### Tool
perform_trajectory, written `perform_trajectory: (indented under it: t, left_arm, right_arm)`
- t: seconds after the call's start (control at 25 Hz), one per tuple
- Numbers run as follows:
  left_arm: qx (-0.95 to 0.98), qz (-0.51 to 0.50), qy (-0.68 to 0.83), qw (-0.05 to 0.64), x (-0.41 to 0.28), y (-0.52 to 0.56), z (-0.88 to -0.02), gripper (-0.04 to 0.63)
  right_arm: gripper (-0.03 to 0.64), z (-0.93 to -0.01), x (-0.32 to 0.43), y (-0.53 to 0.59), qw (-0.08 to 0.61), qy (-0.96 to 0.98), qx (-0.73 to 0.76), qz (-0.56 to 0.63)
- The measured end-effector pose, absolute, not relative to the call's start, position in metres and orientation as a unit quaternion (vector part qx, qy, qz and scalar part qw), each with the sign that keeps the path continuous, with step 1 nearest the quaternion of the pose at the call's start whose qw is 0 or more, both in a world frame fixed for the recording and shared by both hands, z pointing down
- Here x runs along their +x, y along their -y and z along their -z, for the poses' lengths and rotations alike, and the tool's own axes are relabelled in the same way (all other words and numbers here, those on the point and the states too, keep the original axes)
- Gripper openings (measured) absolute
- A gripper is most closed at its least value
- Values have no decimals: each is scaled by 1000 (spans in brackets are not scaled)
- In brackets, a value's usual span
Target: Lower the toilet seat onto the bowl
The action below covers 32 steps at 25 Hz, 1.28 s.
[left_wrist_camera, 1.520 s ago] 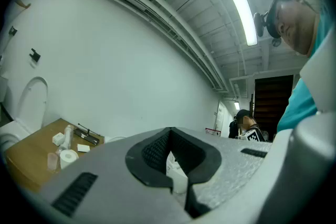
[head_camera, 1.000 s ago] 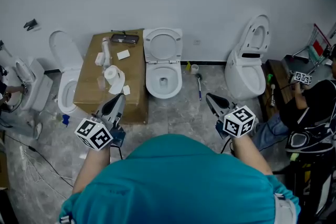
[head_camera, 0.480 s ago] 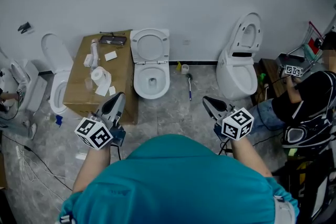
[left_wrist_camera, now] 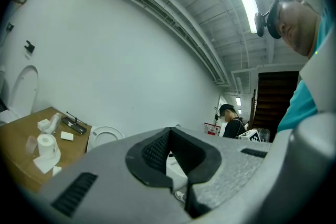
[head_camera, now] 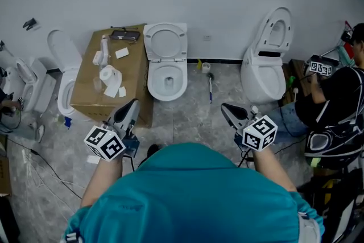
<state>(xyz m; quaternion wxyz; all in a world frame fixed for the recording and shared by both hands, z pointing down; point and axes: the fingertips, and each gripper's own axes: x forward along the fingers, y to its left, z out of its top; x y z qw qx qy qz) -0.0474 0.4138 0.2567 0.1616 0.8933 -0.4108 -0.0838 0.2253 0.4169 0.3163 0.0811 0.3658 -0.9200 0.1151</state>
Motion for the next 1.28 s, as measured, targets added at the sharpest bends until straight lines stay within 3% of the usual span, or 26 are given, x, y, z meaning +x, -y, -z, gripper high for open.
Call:
perform_trajectory:
  t: [0.92,1.28]
  left_arm:
    - [926,73,318,192,-212,-124,-272,3]
    - [909,62,352,216,-197,-44,-297,3]
  right_arm:
    - [-8,-307,27,-153,109,898,413,-105]
    - [-8,-324,41,-54,119,909,380,-122]
